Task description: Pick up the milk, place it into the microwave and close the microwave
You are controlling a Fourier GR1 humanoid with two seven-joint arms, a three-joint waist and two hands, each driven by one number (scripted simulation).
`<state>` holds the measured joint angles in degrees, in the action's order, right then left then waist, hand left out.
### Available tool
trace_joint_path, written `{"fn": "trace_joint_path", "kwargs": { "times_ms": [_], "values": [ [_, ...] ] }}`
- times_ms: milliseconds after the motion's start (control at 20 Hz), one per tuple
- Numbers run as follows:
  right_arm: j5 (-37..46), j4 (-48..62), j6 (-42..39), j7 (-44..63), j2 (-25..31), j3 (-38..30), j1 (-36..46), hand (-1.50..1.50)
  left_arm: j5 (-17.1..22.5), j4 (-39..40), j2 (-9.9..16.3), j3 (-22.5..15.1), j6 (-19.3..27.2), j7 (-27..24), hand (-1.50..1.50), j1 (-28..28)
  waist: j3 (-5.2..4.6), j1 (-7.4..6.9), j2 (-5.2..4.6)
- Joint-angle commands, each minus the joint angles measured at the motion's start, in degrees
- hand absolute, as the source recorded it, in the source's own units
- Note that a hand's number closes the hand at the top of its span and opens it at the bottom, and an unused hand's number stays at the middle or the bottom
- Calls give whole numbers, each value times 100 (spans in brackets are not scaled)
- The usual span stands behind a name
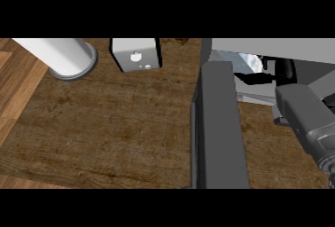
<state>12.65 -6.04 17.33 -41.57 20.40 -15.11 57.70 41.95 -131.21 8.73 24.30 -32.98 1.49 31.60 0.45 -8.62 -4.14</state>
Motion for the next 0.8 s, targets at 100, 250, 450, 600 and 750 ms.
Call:
{"fn": "trace_joint_path", "kwargs": {
  "times_ms": [100,250,450,600,750],
  "values": [
    [-7,39,167,173,205,-56,194,150,47,99,148,0,50,104,-150,-170,9,-84,-79],
    [-18,63,338,182,194,-85,182,150,25,91,125,-32,24,47,-150,-265,13,-189,-136],
    [-27,88,152,257,396,-109,270,150,57,105,215,-8,38,92,-150,-342,14,-175,-110],
    [-14,75,294,174,333,-109,249,150,-18,135,231,-52,123,112,-150,-518,24,-167,-187],
    [-43,113,315,183,382,-150,202,150,-6,112,263,5,138,152,-150,-453,33,-284,-198]
  ]
}}
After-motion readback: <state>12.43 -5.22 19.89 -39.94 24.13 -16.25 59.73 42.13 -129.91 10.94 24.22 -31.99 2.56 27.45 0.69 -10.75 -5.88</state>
